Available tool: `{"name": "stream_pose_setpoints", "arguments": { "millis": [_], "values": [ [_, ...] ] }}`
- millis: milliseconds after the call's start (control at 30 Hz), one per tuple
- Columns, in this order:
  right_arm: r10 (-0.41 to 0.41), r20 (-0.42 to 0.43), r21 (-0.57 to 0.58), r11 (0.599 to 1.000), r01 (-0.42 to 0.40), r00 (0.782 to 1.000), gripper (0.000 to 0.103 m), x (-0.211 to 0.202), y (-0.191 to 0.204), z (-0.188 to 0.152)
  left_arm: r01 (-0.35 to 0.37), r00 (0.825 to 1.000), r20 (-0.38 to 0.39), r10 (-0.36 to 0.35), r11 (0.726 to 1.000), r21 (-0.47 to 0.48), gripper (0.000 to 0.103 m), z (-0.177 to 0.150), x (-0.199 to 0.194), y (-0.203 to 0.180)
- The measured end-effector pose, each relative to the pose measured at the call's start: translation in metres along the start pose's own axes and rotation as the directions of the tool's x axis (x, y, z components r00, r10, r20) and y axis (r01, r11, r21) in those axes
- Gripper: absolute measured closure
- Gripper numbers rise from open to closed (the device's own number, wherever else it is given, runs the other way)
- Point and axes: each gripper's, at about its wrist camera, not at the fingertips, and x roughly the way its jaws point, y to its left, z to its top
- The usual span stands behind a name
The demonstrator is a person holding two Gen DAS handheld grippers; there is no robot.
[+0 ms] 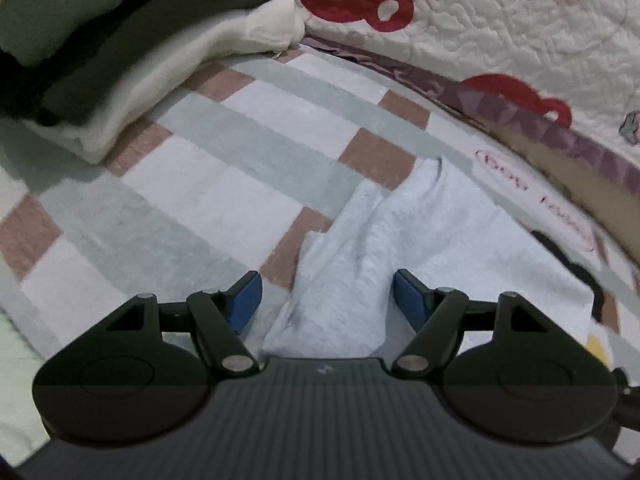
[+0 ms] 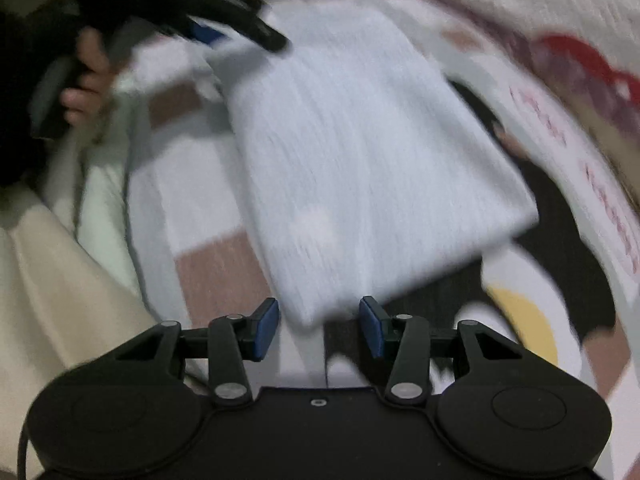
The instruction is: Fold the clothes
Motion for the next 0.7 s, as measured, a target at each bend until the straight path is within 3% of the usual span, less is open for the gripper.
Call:
{"name": "stream_pose_setpoints", "arguments": {
  "millis": [100, 133, 200, 233, 267, 300, 367, 400, 533, 633, 700],
  "values": [
    [0.085, -0.034, 0.239, 0.968, -0.075, 0.996, 0.053, -0.002, -0.024, -0.008, 0.013, 1.0, 0.007, -0.013, 1.0, -0.011, 0.021, 0.002, -0.001, 0.004],
    [0.142, -0.015, 0.314, 0.941, -0.13, 0.99, 0.052, -0.003, -0.033, -0.009, 0.023, 1.0, 0.012, -0.022, 1.0, -0.019, 0.021, 0.003, -0.002, 0.006],
    [0.263, 0.084, 0.48, 0.835, -0.27, 0.961, 0.052, -0.004, -0.052, -0.014, 0.042, 0.999, 0.021, -0.041, 0.999, -0.034, 0.021, 0.005, -0.002, 0.01],
    [0.31, 0.148, 0.549, 0.764, -0.339, 0.939, 0.052, -0.005, -0.061, -0.017, 0.052, 0.998, 0.026, -0.051, 0.998, -0.042, 0.021, 0.006, -0.003, 0.012],
    [0.364, 0.23, 0.622, 0.659, -0.423, 0.903, 0.038, -0.003, -0.07, -0.023, 0.061, 0.998, 0.03, -0.06, 0.997, -0.05, 0.022, 0.007, -0.003, 0.014],
    [0.399, 0.31, 0.679, 0.542, -0.495, 0.863, 0.03, -0.002, -0.078, -0.029, 0.071, 0.997, 0.035, -0.069, 0.996, -0.057, 0.031, 0.007, -0.003, 0.016],
    [0.391, 0.413, 0.769, 0.334, -0.545, 0.823, 0.028, 0.006, -0.089, -0.049, 0.097, 0.994, 0.051, -0.093, 0.992, -0.078, 0.048, 0.01, -0.005, 0.02],
    [0.374, 0.426, 0.78, 0.31, -0.544, 0.824, 0.029, 0.007, -0.09, -0.054, 0.124, 0.991, 0.065, -0.119, 0.988, -0.087, 0.051, 0.012, -0.008, 0.02],
    [0.309, 0.405, 0.771, 0.389, -0.504, 0.86, 0.029, 0.003, -0.086, -0.05, 0.239, 0.968, 0.093, -0.232, 0.969, -0.061, 0.053, 0.014, -0.014, 0.011],
    [0.222, 0.34, 0.756, 0.513, -0.406, 0.914, 0.029, 0.0, -0.085, -0.04, 0.322, 0.942, 0.112, -0.316, 0.946, -0.039, 0.053, 0.017, -0.018, 0.003],
    [0.162, 0.303, 0.739, 0.583, -0.339, 0.939, 0.029, -0.002, -0.086, -0.034, 0.329, 0.942, 0.087, -0.325, 0.944, -0.032, 0.053, 0.013, -0.011, -0.003]
  ]
}}
